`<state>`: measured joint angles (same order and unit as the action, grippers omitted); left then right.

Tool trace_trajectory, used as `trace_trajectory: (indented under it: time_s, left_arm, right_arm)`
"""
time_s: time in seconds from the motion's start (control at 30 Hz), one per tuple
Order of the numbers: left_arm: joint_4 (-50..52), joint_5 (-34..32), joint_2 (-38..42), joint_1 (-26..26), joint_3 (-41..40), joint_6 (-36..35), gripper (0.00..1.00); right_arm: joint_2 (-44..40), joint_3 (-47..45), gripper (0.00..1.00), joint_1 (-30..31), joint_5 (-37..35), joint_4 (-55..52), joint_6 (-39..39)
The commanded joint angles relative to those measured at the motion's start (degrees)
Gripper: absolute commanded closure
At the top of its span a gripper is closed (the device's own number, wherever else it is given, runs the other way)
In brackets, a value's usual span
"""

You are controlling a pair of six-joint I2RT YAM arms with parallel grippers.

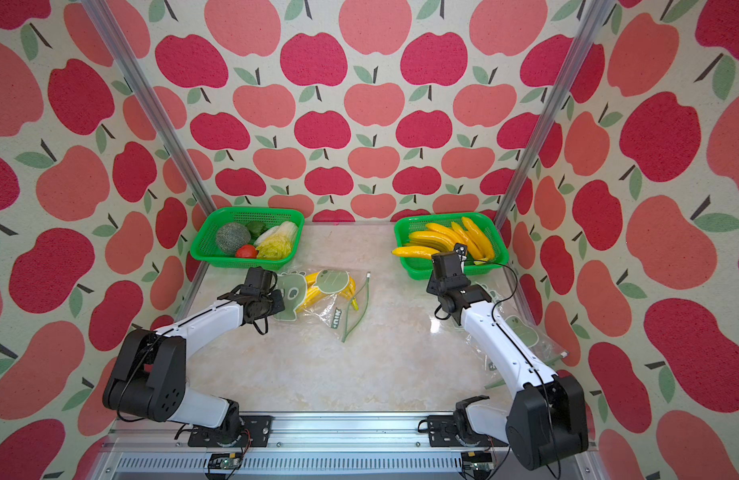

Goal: Open the zip-top bag and take out the banana
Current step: Place the banana in the basket.

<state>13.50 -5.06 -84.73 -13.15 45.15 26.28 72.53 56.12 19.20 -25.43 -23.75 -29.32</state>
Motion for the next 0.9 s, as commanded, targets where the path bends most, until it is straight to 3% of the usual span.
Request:
trace_trajectory:
  time_s: [0.0,0.2,0.53,0.87]
  left_arm:
    - [0.74,0.57,1.41,0.40,-0.98,0.70,1.00]
    - [0.66,0.49,2.01,0.49,-1.29,0.42,1.00]
    - [0.65,1.28,1.59,0.44,-0.99,0.59,1.00]
    - [0.83,1.27,1.67,0.49,-0.91,0.68,1.00]
  right_arm:
    - [3.65,3.71,0.90,-3.16,0.20,0.64,2.04]
    - [13.00,11.69,0.90,-7.56,1.96,-0.46,3.33]
    - [29.65,24.31,0.90,-8.13,3.28,-3.08,3.18]
    - [36.91,28.41,0.89,-8.13,3.11,-5.88,-0.06]
